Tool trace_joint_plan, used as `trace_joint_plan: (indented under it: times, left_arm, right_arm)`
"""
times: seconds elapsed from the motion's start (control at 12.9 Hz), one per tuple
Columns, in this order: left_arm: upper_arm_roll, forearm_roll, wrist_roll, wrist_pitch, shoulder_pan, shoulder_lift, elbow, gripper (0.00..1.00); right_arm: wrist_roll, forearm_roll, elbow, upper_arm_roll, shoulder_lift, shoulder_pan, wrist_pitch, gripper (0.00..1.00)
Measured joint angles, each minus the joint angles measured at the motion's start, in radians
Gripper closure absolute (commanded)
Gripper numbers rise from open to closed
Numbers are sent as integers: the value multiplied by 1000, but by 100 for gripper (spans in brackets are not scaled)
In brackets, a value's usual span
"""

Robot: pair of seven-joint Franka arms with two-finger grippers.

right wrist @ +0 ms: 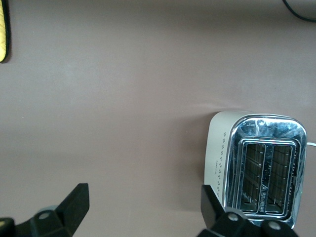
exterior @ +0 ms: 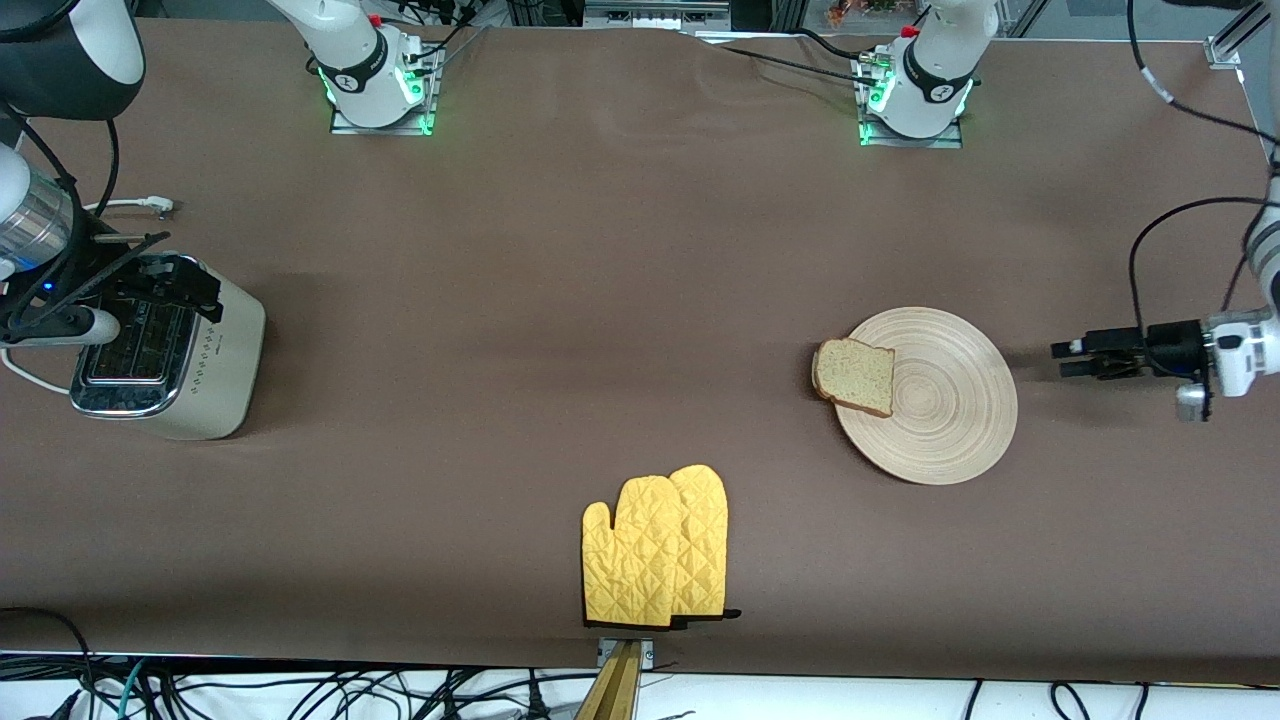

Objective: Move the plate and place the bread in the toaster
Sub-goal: 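Reach the left gripper down to the rim of the wooden plate, then push the wooden plate with the left gripper toward the table's middle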

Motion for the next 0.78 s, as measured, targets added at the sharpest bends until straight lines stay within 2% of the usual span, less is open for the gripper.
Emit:
trace_joint_plan:
  times: [0.23,0.39,0.47,0.54,0.7,0.78]
  left_arm:
    - [-11,-26,18,1,-2,74,4,10]
    - [-12,-51,18,1,-4,106,5,17]
    - [-12,-64,17,1,-4,120,5,31]
    - [-12,-74,15,1,-4,134,5,59]
    - [-12,-93,2,1,-4,156,6,96]
    - [-12,-101,-18,1,-4,163,6,100]
  right_arm:
    - [0,0,0,0,0,0,0,0]
    - [0,0,0,0,0,-1,0,0]
    - [0,0,0,0,0,-1,0,0]
    - [0,0,0,0,0,-1,0,0]
    - [0,0,0,0,0,-1,0,0]
    - [0,0,0,0,0,-1,0,0]
